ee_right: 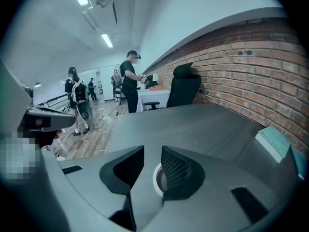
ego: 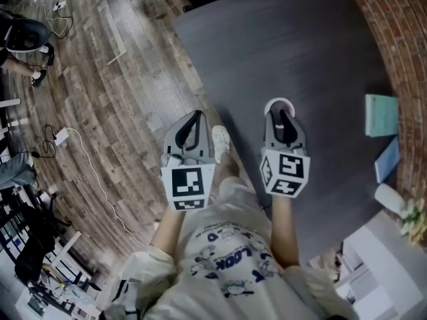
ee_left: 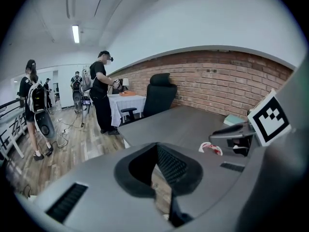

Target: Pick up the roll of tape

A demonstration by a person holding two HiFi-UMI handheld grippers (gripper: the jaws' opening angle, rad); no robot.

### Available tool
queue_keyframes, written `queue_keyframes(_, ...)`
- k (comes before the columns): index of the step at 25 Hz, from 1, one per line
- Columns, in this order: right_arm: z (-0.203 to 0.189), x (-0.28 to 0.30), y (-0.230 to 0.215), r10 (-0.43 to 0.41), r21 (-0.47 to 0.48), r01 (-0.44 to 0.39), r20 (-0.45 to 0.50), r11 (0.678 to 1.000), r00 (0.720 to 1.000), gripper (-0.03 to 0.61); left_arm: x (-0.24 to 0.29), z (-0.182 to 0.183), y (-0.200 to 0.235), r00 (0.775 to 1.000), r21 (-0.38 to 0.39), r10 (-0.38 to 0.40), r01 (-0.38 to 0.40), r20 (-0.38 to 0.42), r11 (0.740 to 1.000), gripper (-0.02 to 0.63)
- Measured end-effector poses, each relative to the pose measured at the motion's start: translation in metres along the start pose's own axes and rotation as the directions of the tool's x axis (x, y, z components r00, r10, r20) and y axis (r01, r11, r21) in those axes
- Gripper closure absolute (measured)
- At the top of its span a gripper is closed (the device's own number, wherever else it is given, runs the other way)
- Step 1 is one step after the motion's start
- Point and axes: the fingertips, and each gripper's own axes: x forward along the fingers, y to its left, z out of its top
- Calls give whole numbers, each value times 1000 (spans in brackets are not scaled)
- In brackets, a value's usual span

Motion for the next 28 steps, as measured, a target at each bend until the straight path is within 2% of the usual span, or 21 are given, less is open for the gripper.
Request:
queue_keyframes(13, -48, 41, -5, -14, -3, 13, -183, 1000, 983, 485, 29, -37, 6, 996, -24, 9, -12, -91, 1000, 612)
queue_keyframes(16, -57, 45, -5, -23, -26, 18, -226, 1000, 974, 485, 30, -40, 8, 995, -31, 12, -15, -103, 999, 612)
queue_keyframes(23, -80, 54, -6, -23, 0, 25, -338, 1000, 941, 490, 35, -50, 9, 993, -37, 9, -14, -121, 999, 612)
queue_keyframes(25, -84, 52, -7, -31, -6, 31, -360, 1000, 933, 524, 34, -50, 10, 993, -39, 10, -15, -122, 999, 612)
queue_keyframes(28, -84, 51, -8, -31, -26, 23, -363, 999, 931, 532, 31, -51, 10, 992, -39, 12, -17, -122, 999, 612)
